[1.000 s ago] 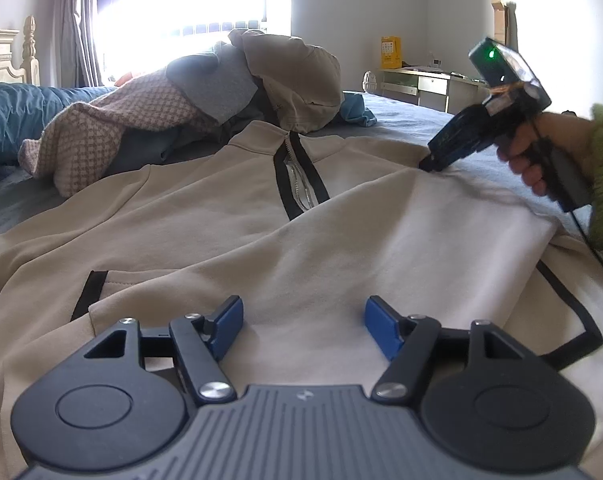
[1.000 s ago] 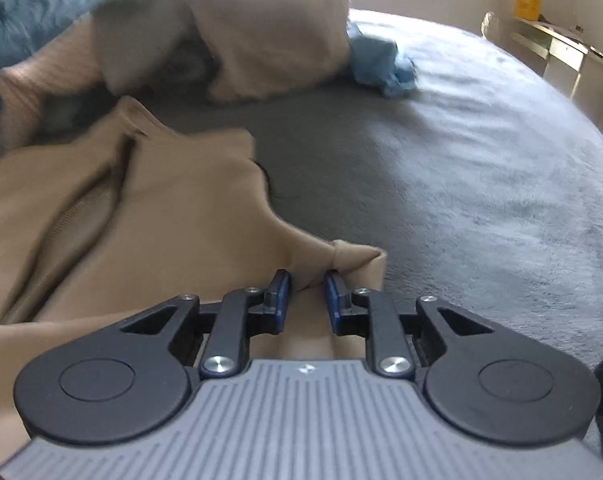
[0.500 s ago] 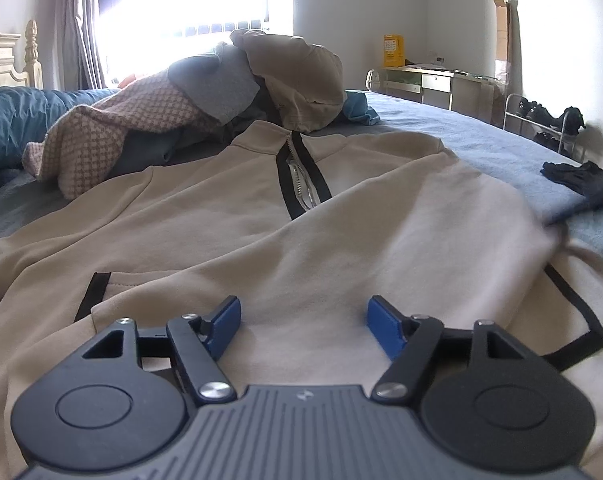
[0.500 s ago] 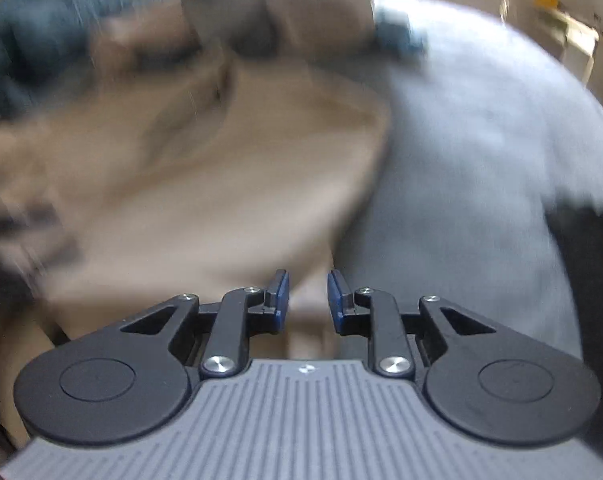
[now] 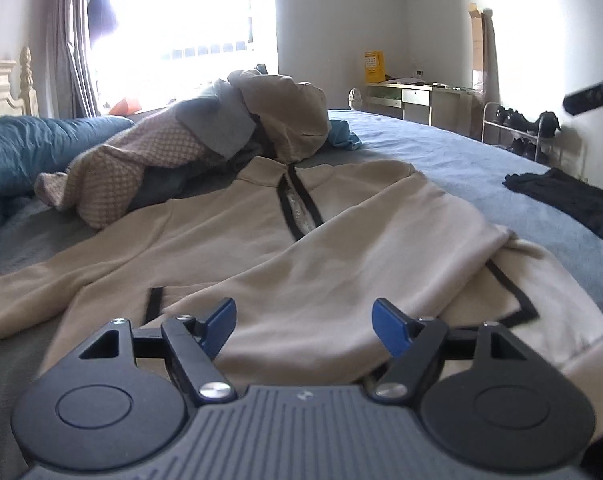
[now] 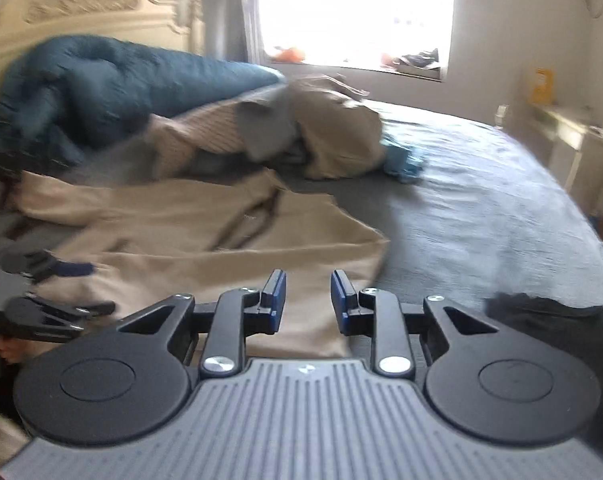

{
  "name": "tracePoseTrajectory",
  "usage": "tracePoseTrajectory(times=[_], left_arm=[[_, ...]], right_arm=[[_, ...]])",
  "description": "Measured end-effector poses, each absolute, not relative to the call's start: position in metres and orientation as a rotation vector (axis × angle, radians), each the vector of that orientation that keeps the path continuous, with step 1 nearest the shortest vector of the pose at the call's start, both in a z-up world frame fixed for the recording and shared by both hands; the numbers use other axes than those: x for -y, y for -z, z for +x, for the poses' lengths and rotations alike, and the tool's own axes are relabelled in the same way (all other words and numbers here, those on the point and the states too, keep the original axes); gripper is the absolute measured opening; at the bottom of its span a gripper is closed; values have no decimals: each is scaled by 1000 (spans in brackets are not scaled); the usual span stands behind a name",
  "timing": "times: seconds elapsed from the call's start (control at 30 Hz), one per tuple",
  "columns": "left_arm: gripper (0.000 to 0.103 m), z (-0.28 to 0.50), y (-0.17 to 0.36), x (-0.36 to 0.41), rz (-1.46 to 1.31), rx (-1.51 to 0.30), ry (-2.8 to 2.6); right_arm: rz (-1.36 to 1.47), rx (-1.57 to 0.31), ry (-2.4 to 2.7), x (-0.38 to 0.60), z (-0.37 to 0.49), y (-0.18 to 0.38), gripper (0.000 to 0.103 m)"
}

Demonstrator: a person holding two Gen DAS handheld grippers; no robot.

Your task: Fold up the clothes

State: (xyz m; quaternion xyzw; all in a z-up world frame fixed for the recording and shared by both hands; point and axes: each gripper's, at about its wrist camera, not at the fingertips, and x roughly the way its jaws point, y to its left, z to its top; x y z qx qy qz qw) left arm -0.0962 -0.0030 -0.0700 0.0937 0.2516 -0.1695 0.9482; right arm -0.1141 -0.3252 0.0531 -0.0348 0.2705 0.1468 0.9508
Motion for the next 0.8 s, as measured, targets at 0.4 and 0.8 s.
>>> tracePoseTrajectory(times=[0.4, 0.8], left_arm=[[82, -78, 103, -58, 68, -655, 227], [86, -80, 110, -61, 75, -636, 231]], right_arm=[[5, -638, -350, 223, -77, 43, 24], [9, -607, -212, 227, -96, 72, 25]])
